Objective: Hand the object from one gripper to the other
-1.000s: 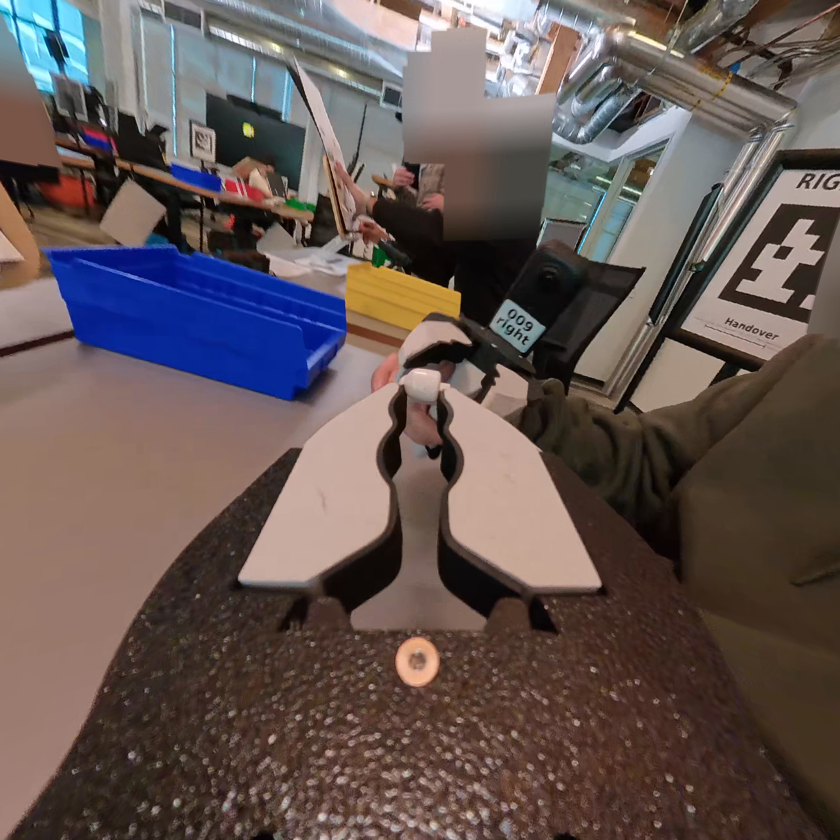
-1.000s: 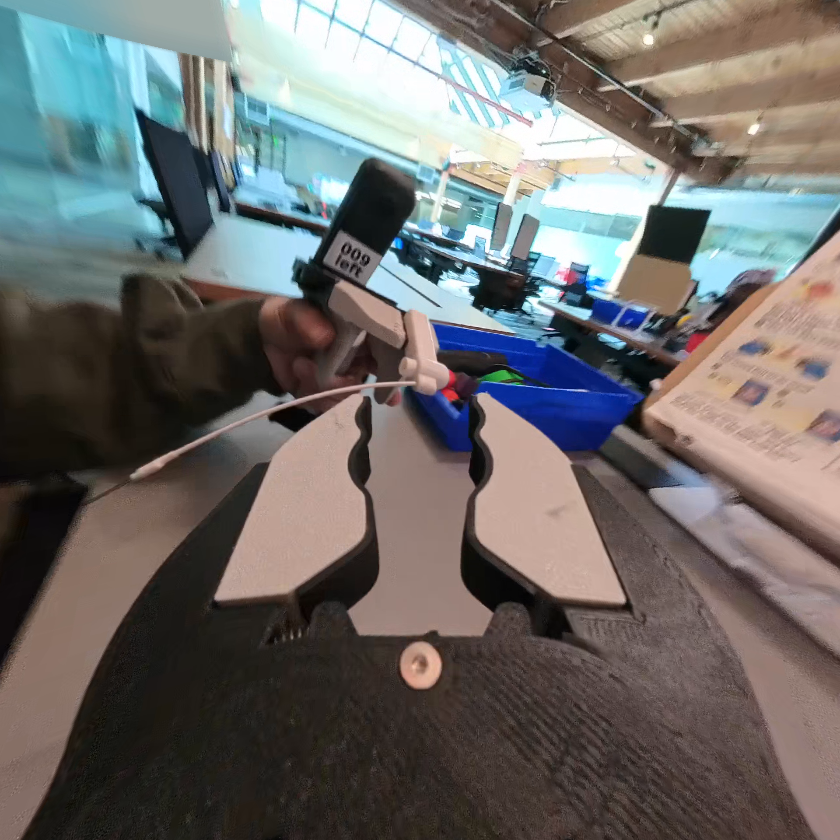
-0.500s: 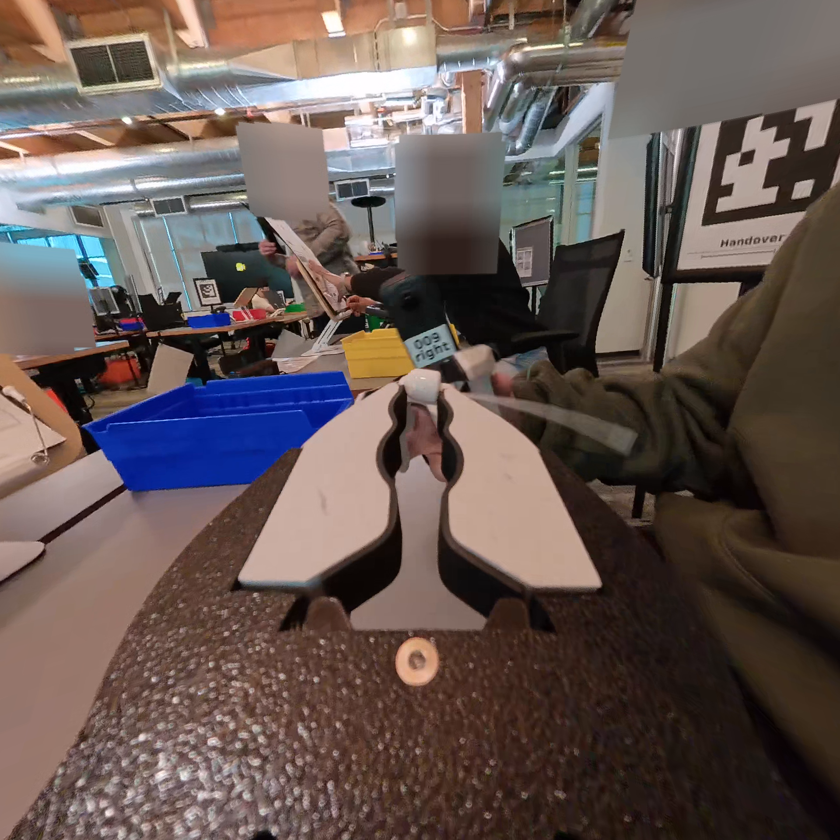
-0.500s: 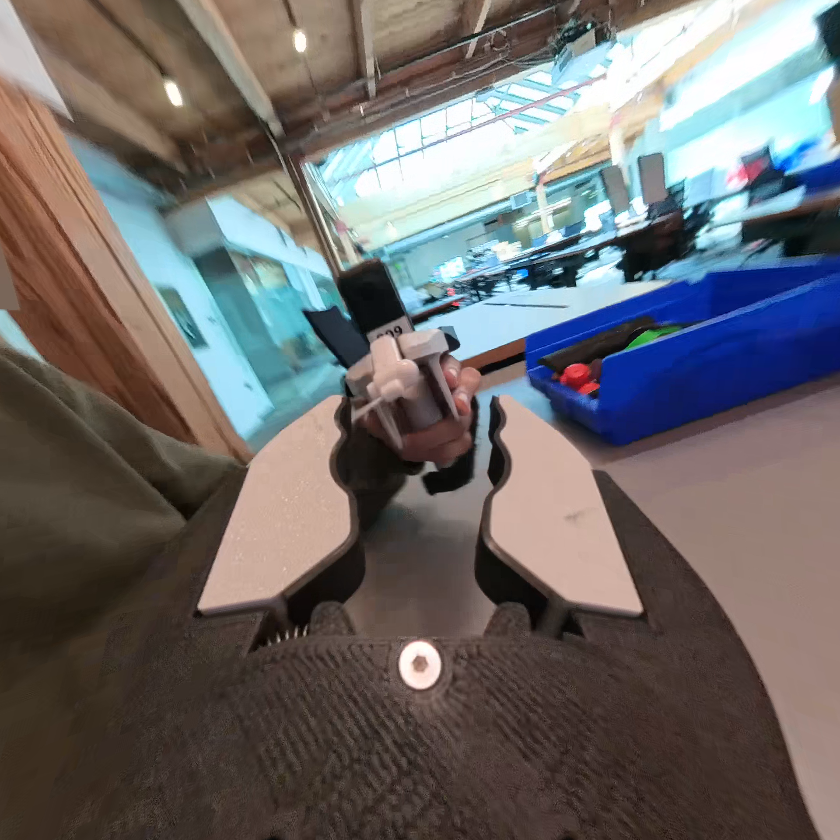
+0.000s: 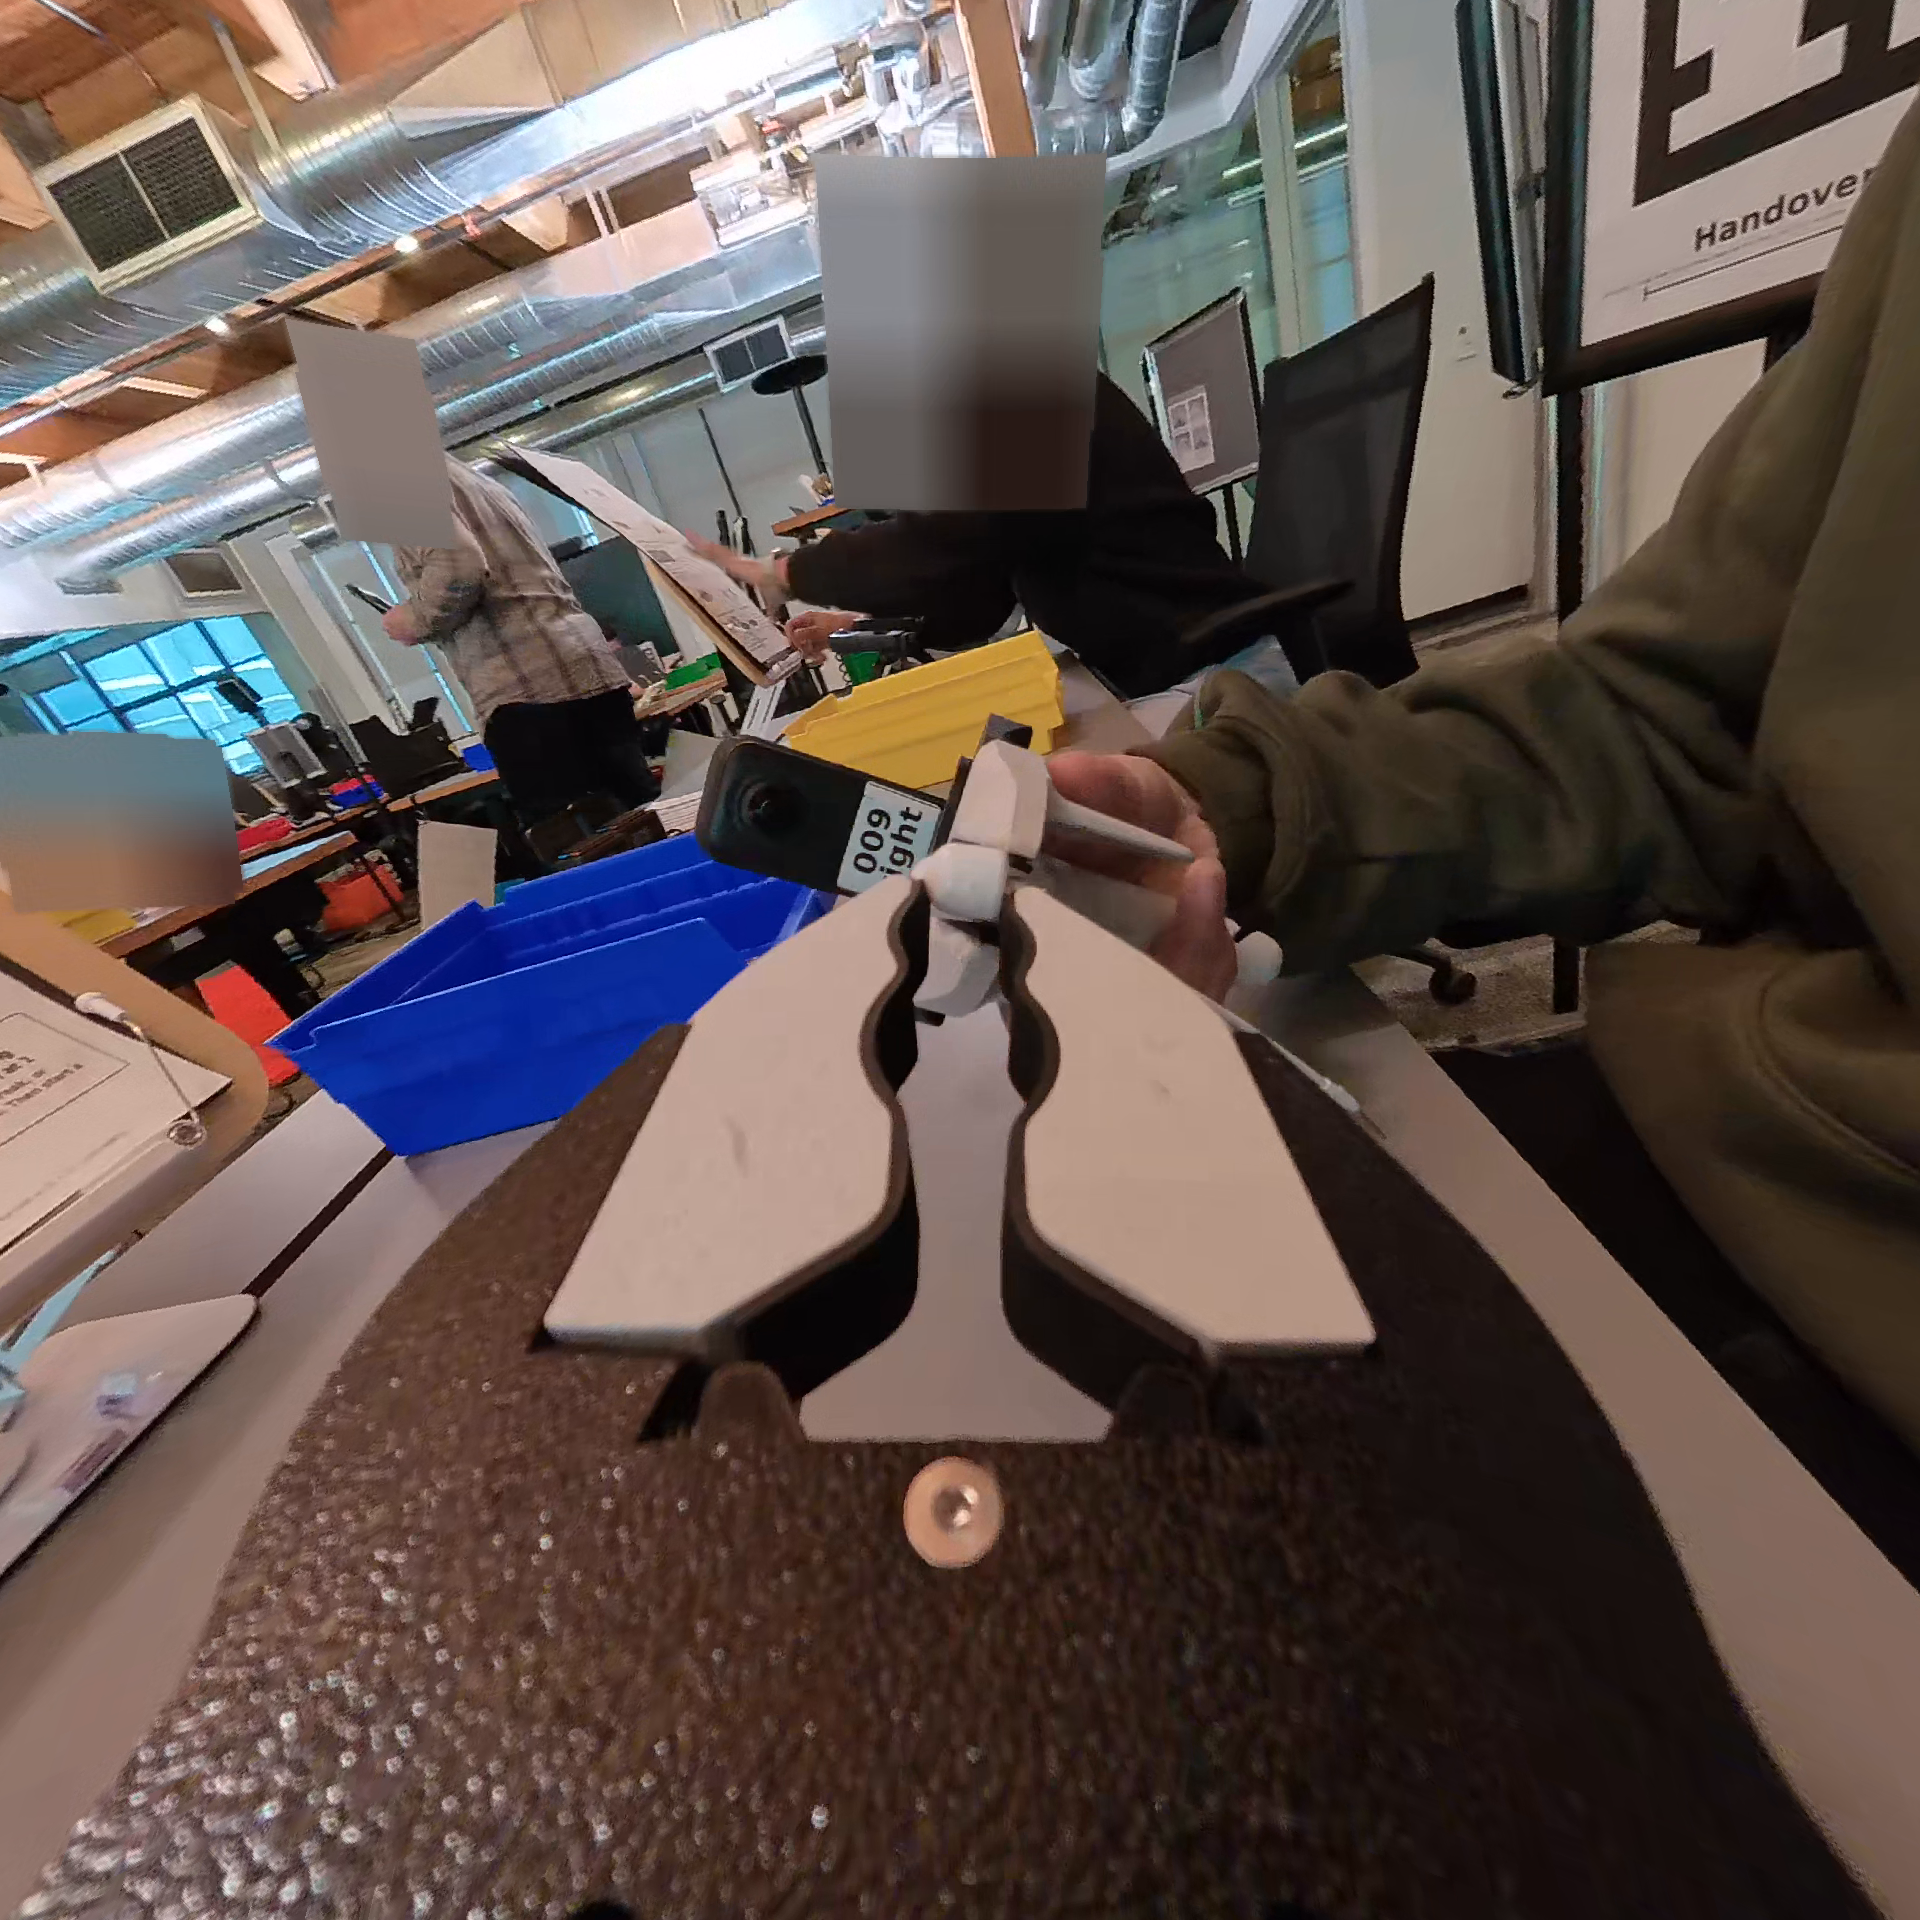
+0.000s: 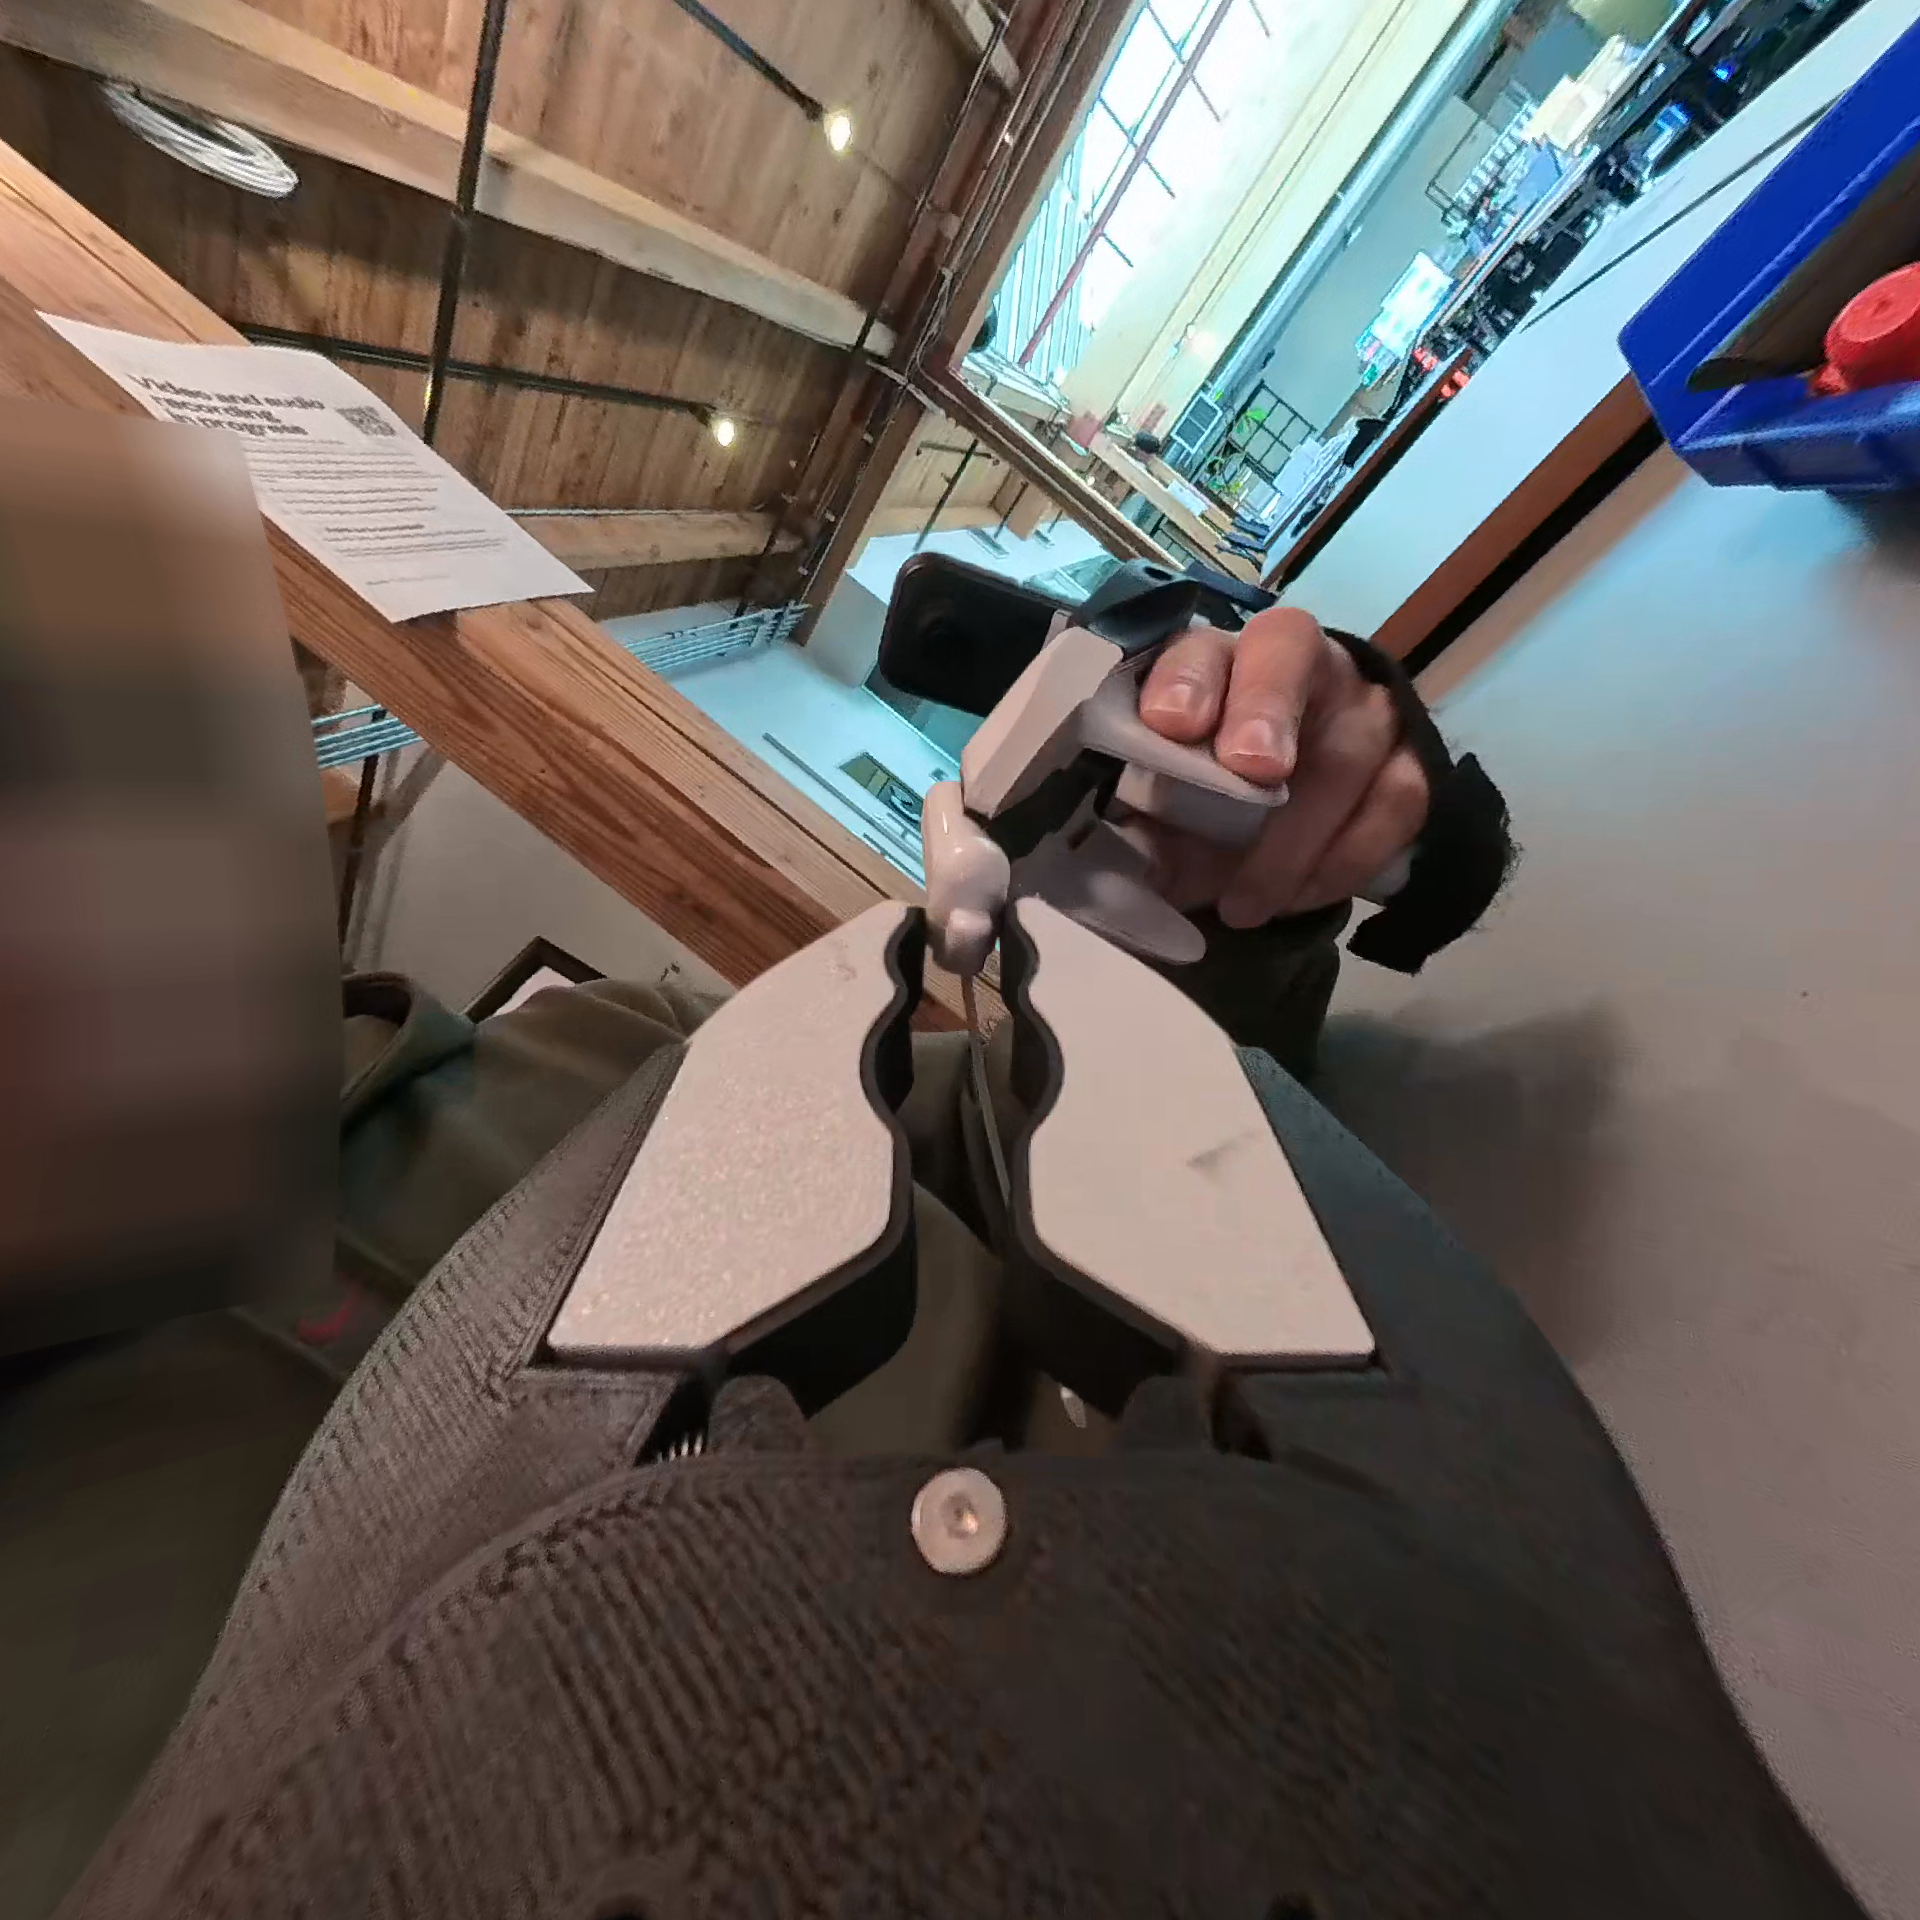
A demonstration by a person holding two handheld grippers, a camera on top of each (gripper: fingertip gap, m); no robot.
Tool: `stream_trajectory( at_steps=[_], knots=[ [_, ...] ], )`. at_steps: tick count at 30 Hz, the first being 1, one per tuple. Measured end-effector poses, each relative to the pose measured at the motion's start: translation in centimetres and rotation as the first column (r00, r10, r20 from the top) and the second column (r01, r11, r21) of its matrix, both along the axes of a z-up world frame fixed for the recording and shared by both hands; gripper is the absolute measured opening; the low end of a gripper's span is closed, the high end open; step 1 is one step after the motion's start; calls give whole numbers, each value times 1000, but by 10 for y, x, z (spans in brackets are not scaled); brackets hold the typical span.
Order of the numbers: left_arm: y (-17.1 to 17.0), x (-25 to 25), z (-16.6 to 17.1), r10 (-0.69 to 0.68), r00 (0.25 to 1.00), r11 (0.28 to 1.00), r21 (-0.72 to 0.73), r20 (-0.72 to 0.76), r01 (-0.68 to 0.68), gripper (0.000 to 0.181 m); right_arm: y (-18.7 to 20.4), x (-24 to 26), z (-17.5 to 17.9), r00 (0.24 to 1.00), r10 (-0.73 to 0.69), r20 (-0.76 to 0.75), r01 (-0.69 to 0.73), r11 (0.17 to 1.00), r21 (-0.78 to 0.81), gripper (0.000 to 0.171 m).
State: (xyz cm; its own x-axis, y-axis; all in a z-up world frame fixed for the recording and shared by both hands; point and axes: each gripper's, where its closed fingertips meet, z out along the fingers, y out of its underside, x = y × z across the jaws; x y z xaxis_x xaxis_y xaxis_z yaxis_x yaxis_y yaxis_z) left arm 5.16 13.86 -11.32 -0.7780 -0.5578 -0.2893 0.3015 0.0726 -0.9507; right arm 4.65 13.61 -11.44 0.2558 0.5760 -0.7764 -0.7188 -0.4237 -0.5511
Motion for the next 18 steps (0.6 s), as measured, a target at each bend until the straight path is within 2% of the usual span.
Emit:
stream_trajectory(
  at_steps=[3,6,8,10,12,13,14,16,17,18],
  knots=[
    [2,1,0,10,1000,1000,-2,6,-10,12,2,1,0,1000,-6,23,6,1000,21,13],
    [5,6,-3,43,998,999,-4,-42,-43,11,5,7,-1,991,-77,105,72,996,52,14],
    [10,11,-7,81,993,997,-9,-83,-82,19,8,21,-1,960,-186,207,177,982,64,13],
    [17,17,-4,140,986,989,-29,-90,-143,32,4,51,2,882,-342,323,337,939,75,13],
    [22,21,-4,183,977,982,-20,-109,-186,37,-12,97,15,712,-536,454,538,832,138,13],
    [24,23,-6,200,973,980,-3,-118,-201,38,-26,123,28,591,-635,497,635,747,198,13],
    [26,23,-8,214,969,977,17,-122,-214,37,-44,152,44,441,-726,527,721,637,274,13],
    [30,25,-11,238,963,971,44,-123,-234,36,-86,210,73,87,-828,554,826,371,425,13],
    [31,26,-12,245,961,969,47,-127,-241,35,-106,237,85,-79,-828,554,835,249,491,13],
    [32,27,-14,250,959,968,44,-136,-246,33,-122,263,90,-215,-795,568,826,162,539,13]
  ],
)
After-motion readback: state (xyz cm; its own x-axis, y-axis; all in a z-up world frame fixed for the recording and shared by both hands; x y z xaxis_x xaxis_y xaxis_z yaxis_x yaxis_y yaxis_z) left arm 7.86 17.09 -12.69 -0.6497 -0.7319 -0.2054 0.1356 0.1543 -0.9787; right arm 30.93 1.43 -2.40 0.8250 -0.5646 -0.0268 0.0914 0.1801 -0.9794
